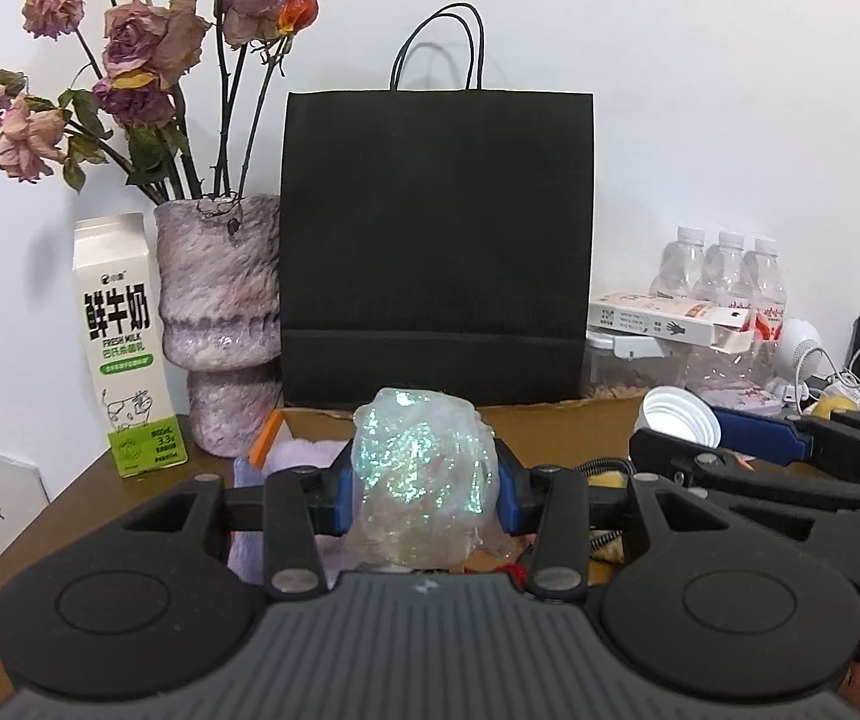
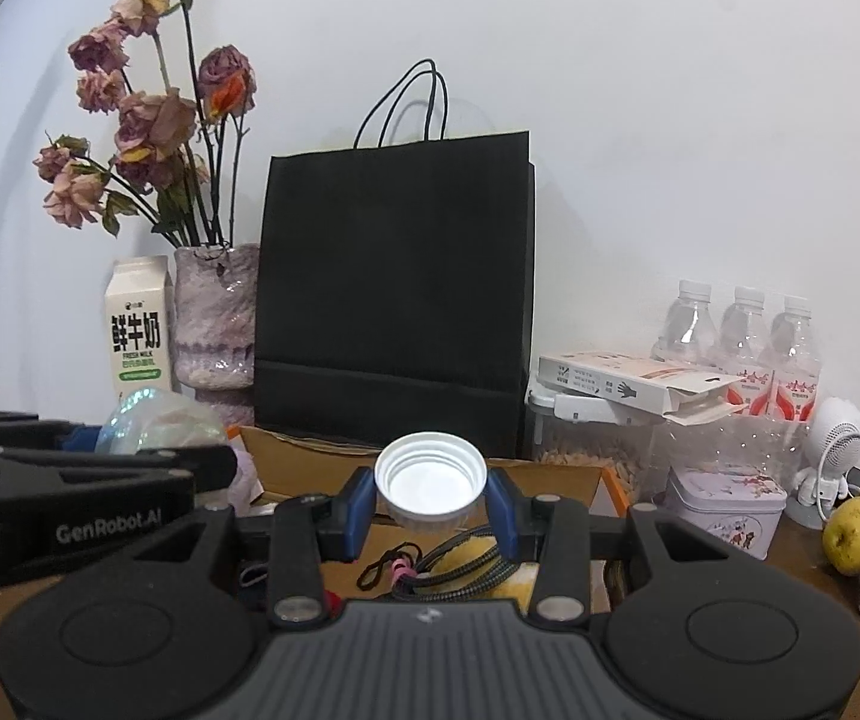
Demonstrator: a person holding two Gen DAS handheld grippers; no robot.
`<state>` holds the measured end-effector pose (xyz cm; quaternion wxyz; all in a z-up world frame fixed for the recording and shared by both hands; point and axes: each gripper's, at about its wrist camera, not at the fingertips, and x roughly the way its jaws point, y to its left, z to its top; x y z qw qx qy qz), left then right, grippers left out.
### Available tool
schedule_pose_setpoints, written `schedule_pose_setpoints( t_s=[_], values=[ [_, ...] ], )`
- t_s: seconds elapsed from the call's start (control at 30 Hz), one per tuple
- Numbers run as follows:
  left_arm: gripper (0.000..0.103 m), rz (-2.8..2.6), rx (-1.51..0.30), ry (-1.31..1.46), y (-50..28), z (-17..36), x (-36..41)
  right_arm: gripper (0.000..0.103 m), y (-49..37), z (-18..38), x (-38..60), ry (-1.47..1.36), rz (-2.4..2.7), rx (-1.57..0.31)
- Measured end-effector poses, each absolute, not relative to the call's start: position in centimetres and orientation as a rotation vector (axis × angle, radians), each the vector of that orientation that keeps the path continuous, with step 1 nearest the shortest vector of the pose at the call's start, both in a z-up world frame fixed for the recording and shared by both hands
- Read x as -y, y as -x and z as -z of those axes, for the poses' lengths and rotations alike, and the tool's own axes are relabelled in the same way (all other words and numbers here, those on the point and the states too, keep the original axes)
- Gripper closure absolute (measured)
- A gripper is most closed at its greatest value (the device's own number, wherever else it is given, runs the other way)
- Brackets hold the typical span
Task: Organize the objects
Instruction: 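Carry the iridescent bag and white bottle cap up to the red box, then lower both held items into the box and open both tools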
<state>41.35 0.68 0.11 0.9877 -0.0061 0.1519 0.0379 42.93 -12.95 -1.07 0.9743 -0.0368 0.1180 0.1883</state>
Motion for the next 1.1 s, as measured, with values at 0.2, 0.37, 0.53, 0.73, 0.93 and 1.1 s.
schedule_pose_setpoints(
  t_s=[0.2, 0.37, 0.53, 0.73, 0.93, 1.1],
  values=[
    [0.060, -0.068, -0.304, 0.022, -43.1, -0.1, -1.3, 0.064, -44.5, 1.4, 12.6, 0.091, -0.378, -0.246],
    [0.060, -0.067, -0.299, 0.019, -44.2, -0.2, -1.6, 0.064, -45.5, 1.7, 12.2, 0.105, -0.377, -0.246],
    [0.060, -0.069, -0.306, 0.015, -45.5, 0.0, -1.8, 0.064, -46.5, 2.0, 11.8, 0.114, -0.369, -0.255],
    [0.060, -0.080, -0.318, 0.014, -47.0, 0.4, -1.9, 0.064, -47.5, 2.4, 11.4, 0.116, -0.357, -0.273],
    [0.055, -0.085, -0.324, 0.012, -47.9, 0.5, -2.0, 0.064, -48.4, 2.7, 11.2, 0.114, -0.351, -0.296],
    [0.011, -0.122, -0.322, 0.006, -48.0, 0.7, -2.1, 0.059, -48.8, 3.1, 11.2, 0.114, -0.341, -0.325]
  ],
)
